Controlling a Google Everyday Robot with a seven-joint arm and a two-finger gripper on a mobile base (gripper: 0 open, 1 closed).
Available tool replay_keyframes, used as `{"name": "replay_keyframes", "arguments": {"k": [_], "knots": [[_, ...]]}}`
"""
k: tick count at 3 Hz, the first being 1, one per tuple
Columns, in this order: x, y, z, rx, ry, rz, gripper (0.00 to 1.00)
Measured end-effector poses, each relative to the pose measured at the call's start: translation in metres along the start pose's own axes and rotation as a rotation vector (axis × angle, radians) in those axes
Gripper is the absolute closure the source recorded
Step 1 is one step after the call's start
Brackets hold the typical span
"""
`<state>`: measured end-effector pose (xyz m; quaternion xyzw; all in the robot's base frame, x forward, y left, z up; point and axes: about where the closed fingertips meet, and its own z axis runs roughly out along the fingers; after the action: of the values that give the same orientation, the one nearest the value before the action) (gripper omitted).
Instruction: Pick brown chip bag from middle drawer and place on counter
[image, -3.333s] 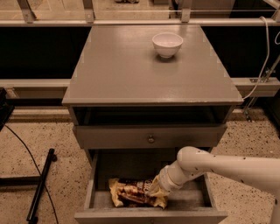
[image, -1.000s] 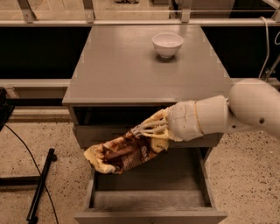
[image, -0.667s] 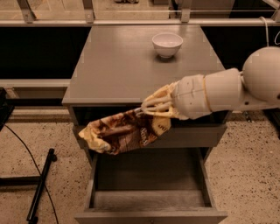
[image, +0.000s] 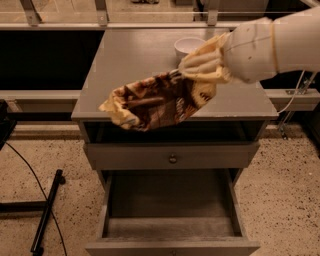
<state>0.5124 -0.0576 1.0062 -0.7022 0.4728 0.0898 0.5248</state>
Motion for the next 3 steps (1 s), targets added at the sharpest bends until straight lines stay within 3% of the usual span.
{"name": "replay_keyframes", "arguments": {"k": [1,2,3], "knots": [[-0.004,-0.040,-0.026,0.073,0.000,-0.032,1.00],[-0.008,-0.064,-0.043,0.120,-0.002,-0.056,1.00],[0.000,-0.069,-0.036,0.115,-0.005,-0.060,1.00]]}}
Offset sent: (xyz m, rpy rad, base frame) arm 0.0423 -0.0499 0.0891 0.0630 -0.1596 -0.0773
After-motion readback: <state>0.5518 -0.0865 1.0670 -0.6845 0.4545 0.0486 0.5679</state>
